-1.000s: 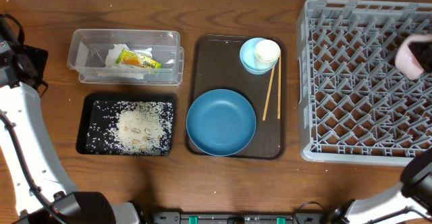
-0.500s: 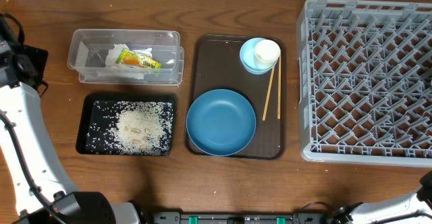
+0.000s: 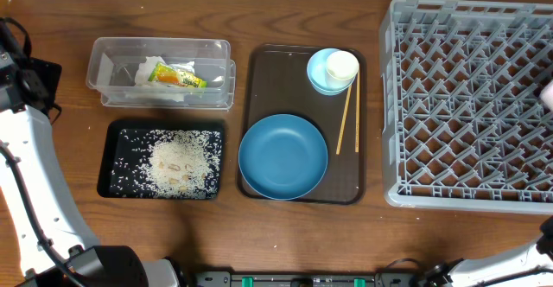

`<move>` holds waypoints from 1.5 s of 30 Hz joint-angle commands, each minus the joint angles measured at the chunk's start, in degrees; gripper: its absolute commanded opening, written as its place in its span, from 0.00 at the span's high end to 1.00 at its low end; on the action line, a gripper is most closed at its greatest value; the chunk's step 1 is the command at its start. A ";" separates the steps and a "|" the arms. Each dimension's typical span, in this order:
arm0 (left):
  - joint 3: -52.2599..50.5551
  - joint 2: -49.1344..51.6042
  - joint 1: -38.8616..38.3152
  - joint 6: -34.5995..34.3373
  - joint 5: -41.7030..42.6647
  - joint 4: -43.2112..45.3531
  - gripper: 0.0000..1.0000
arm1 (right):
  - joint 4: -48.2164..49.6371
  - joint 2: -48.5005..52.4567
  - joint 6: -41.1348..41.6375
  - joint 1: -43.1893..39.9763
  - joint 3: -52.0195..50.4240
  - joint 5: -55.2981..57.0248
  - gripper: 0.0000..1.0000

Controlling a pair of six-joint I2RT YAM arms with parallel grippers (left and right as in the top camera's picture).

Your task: Sort waste into correct bins and load items into the dishwasher rack

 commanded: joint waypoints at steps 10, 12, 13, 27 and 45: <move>0.20 0.11 0.20 0.37 -0.28 -0.20 0.08 | -7.10 3.50 2.08 0.70 -0.72 1.55 0.98; 0.20 0.11 0.20 0.37 -0.28 -0.20 0.08 | -9.92 3.50 2.03 0.70 -0.72 5.22 0.98; 0.20 0.11 0.20 0.37 -0.28 -0.20 0.08 | -11.61 3.50 1.81 0.61 -0.72 6.99 0.98; 0.20 0.11 0.20 0.37 -0.28 -0.20 0.08 | -18.14 -1.16 2.95 -1.99 -0.72 14.43 0.83; 0.20 0.11 0.20 0.37 -0.28 -0.20 0.08 | -21.90 -9.40 2.14 -0.50 -0.72 14.62 0.96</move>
